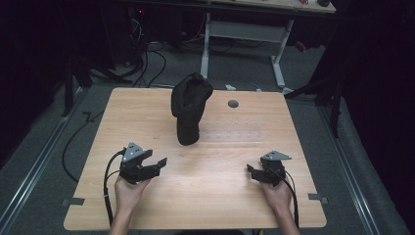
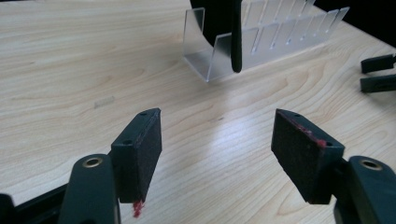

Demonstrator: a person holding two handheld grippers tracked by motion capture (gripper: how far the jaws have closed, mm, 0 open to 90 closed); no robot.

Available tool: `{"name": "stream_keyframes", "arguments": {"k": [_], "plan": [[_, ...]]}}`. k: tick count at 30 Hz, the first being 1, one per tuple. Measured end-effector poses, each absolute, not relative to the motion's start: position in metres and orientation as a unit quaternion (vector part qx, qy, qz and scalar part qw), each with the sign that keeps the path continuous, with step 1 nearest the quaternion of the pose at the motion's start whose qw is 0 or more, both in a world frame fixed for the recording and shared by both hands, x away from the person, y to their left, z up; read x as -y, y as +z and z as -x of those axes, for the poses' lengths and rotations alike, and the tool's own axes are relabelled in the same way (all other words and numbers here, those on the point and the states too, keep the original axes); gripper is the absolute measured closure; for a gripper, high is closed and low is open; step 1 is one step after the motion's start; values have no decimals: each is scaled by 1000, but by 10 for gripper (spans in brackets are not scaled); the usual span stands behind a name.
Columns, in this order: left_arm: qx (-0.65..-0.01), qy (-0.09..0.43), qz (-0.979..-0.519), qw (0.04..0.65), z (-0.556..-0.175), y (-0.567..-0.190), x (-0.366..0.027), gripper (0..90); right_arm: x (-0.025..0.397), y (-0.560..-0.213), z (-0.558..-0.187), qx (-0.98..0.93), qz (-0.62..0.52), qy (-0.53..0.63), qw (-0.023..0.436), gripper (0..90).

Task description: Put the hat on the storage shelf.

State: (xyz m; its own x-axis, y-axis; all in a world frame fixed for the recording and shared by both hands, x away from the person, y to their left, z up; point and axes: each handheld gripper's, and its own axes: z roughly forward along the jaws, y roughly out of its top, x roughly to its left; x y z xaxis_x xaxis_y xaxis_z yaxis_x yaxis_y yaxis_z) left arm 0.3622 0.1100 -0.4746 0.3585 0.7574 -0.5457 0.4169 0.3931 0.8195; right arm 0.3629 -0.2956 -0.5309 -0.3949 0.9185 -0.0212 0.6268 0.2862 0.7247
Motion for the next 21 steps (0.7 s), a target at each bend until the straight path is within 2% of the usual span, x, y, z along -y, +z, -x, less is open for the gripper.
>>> {"name": "stream_keyframes", "arguments": {"k": [21], "plan": [[-571,140,-561,583,-360,-516,-102,338,296,-531,-363,-770,-502,324,225,343]]}}
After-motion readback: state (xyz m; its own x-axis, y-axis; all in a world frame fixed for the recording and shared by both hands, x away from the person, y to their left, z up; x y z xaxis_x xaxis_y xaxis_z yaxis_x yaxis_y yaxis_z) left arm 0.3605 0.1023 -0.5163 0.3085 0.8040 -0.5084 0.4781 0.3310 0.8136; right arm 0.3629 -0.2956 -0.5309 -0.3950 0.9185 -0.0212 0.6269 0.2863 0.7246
